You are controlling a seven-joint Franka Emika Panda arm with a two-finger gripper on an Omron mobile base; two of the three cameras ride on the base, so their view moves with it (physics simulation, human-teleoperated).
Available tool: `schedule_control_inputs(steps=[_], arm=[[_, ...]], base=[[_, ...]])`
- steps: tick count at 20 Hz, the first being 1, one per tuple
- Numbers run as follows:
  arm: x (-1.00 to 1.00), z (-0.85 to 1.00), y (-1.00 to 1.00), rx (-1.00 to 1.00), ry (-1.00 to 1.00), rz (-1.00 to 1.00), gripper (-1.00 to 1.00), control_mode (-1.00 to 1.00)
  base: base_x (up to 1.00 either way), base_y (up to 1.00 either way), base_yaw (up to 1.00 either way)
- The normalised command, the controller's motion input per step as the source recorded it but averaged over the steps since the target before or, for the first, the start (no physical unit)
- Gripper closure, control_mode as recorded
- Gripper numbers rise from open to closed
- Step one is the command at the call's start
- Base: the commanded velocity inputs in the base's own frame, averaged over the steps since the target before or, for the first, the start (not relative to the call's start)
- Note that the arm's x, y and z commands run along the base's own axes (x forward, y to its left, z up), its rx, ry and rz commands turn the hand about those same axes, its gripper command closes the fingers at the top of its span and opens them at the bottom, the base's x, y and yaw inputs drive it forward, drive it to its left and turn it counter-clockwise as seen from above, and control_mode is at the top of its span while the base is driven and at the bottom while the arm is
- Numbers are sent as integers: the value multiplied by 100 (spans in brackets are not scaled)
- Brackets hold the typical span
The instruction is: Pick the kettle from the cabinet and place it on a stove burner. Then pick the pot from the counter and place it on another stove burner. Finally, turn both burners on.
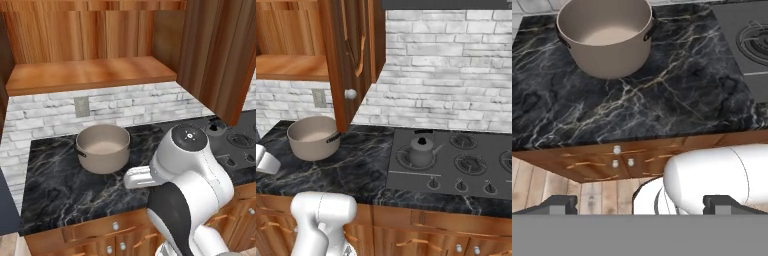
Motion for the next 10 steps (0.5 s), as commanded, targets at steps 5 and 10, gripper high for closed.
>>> schedule_control_inputs(steps=[5, 10], arm=[[56, 0, 7, 0, 0, -8, -100, -100], [75, 0, 13, 0, 0, -13, -100, -100]], base=[[0, 0, 0], [0, 0, 0]])
